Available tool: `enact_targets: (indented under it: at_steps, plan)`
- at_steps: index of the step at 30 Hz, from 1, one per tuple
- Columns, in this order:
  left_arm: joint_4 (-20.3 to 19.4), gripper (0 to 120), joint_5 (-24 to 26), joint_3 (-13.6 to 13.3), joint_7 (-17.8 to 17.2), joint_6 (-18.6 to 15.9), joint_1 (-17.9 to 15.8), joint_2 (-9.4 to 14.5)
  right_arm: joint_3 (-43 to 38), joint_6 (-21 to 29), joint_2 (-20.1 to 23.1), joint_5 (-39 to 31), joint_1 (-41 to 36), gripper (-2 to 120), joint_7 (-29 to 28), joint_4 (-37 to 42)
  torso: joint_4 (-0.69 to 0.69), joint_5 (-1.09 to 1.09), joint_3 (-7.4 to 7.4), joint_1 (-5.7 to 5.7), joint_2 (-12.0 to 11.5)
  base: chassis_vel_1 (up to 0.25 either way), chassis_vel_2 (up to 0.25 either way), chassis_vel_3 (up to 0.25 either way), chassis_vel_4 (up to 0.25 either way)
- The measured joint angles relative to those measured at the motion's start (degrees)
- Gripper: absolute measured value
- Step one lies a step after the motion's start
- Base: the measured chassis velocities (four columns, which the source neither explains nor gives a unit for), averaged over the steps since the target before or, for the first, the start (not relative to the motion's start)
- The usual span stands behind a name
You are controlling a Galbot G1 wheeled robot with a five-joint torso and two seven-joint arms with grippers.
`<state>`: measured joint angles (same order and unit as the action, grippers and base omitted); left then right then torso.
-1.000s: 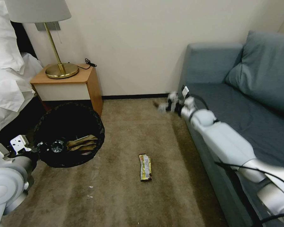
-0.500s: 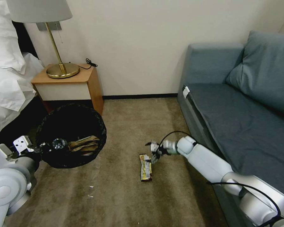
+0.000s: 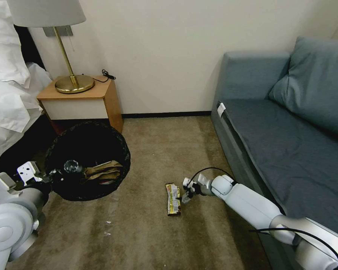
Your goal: Pick up the trash bin, then pick up the garbage on the floor and place it into the trash bin.
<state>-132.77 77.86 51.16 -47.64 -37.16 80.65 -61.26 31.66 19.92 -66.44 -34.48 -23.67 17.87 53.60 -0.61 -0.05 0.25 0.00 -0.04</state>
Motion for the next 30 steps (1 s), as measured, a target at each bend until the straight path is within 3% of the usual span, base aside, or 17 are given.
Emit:
enact_targets:
  at_steps: [5, 7, 13, 20, 25, 30]
  plan:
    - [0.95, 1, 0.0, -0.54, -0.46, 0.06, 0.06, 0.72, -1.18, 7.2, -2.19, -5.9, 0.99, 100, -5.87, 1.18, 0.04, -0.02, 0.0, 0.0, 0.0, 0.0, 0.0, 0.0, 0.0]
    - [1.26, 1, -0.24, -1.36, -0.96, 0.08, 0.53, 1.17, -2.54, 13.6, -4.01, -9.89, 0.71, 100, -13.87, 2.7, 0.04, -0.02, 0.0, 0.0, 0.0, 0.0, 0.0, 0.0, 0.0]
    - [1.19, 1, -0.32, -1.35, -1.54, 0.18, 2.07, 2.84, -3.73, 20.07, -5.14, -13.32, -0.89, 100, -23.64, 4.17, 0.01, -0.02, 0.0, 0.0, 0.0, 0.0, 0.0, 0.0, 0.0]
    - [1.12, 1, -0.2, -0.77, -1.7, 0.31, 2.71, 3.94, -5.03, 22.68, -5.02, -13.97, -2.57, 100, -25.8, 4.57, 0.0, -0.01, 0.0, 0.0, 0.0, 0.0, 0.0, 0.0, 0.0]
    - [2.3, 1, -1.4, -2.33, -1.65, 0.31, 1.15, 1.51, -6.76, 22.76, -7.38, -17.67, -3.16, 100, -27.81, 3.23, 0.01, -0.01, 0.0, 0.0, 0.0, 0.0, 0.0, 0.0, 0.0]
    - [2.86, 1, -1.92, -2.62, -1.39, 0.31, 0.58, 0.6, -6.53, 22.72, -9.35, -19.44, -2.32, 100, -29.68, 2.14, 0.03, -0.01, 0.0, 0.0, 0.0, 0.0, 0.0, 0.0, 0.0]
